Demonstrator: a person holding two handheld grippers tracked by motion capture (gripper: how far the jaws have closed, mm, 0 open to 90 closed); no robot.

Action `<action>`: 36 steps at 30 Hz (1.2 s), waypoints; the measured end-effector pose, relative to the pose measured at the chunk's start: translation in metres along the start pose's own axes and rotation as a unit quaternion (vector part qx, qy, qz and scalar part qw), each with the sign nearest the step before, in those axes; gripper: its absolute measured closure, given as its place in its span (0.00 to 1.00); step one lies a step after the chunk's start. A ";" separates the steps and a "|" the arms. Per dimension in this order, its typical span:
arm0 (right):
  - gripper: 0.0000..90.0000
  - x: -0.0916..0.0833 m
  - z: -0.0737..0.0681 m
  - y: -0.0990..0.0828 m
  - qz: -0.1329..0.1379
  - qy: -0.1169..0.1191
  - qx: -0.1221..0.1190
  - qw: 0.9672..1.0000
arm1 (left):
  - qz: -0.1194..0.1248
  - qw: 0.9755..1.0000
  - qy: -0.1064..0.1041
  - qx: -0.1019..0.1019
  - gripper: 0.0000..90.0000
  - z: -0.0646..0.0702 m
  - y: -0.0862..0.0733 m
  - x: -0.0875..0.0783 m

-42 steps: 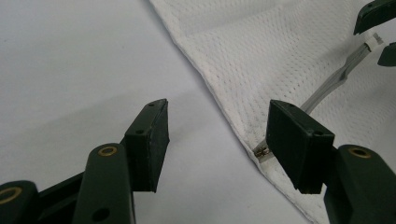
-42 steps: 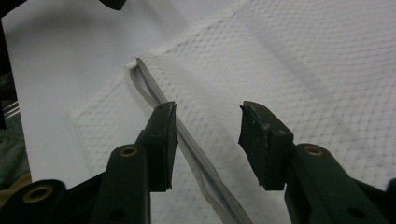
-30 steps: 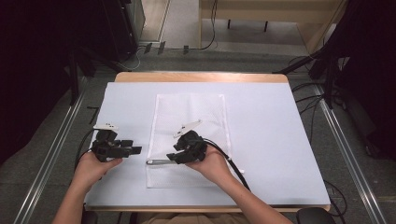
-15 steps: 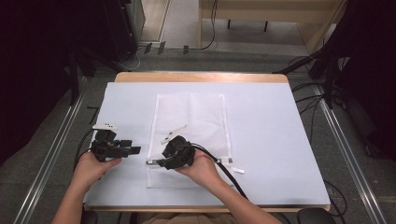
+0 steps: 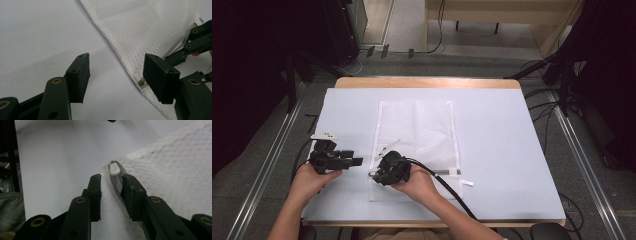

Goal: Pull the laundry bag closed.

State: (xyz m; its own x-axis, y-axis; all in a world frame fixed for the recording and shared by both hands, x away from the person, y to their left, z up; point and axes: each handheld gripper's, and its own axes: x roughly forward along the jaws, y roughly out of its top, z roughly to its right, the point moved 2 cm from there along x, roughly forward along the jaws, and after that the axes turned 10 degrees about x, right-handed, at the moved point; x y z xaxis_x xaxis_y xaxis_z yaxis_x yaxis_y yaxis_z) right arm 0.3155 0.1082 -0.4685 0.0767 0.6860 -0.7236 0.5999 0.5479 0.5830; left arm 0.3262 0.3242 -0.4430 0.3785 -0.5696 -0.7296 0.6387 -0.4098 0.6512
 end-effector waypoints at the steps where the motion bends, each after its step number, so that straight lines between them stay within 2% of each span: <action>1: 0.79 0.000 0.000 0.000 0.000 0.000 0.000 1.000 | 0.000 1.000 0.000 -0.001 0.43 0.000 -0.001 0.000; 8: 0.81 0.012 -0.002 0.005 -0.007 0.002 0.014 1.000 | 0.003 1.000 -0.001 -0.008 0.44 -0.002 -0.006 -0.004; 16: 0.86 0.022 -0.003 0.014 -0.008 0.003 0.018 1.000 | 0.005 1.000 -0.001 -0.009 0.45 -0.005 -0.009 -0.007; 19: 0.86 0.022 -0.001 0.016 -0.008 0.004 0.022 1.000 | 0.003 1.000 -0.004 -0.008 0.46 -0.004 -0.009 -0.006; 24: 0.94 0.021 0.003 0.018 -0.015 0.005 0.030 0.999 | 0.004 1.000 -0.005 -0.007 0.46 -0.003 -0.009 -0.005; 26: 0.95 0.020 0.003 0.018 -0.015 0.005 0.030 0.999 | 0.004 1.000 -0.004 -0.006 0.46 -0.003 -0.009 -0.006; 29: 0.93 0.021 0.005 0.019 -0.020 0.006 0.034 0.999 | 0.007 1.000 -0.006 0.004 0.48 -0.002 -0.009 -0.006; 31: 0.85 0.022 0.006 0.020 -0.017 0.012 0.036 0.999 | 0.009 1.000 -0.008 0.007 0.49 -0.001 -0.009 -0.006; 32: 0.85 0.021 0.006 0.021 -0.012 0.011 0.039 0.999 | 0.008 1.000 -0.006 0.008 0.49 -0.001 -0.009 -0.006; 34: 0.92 0.019 0.005 0.022 -0.003 0.009 0.031 0.999 | 0.008 1.000 -0.008 0.007 0.49 -0.001 -0.009 -0.005; 36: 0.94 0.019 0.005 0.023 -0.008 0.005 0.031 0.999 | 0.008 1.000 -0.009 0.008 0.50 -0.001 -0.009 -0.005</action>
State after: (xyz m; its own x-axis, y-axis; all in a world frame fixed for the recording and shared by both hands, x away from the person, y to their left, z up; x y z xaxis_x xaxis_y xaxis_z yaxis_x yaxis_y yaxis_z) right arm 0.3345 0.1313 -0.4711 0.0582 0.6820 -0.7290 0.6490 0.5290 0.5467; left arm 0.3190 0.3316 -0.4451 0.3767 -0.5879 -0.7159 0.6220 -0.4122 0.6658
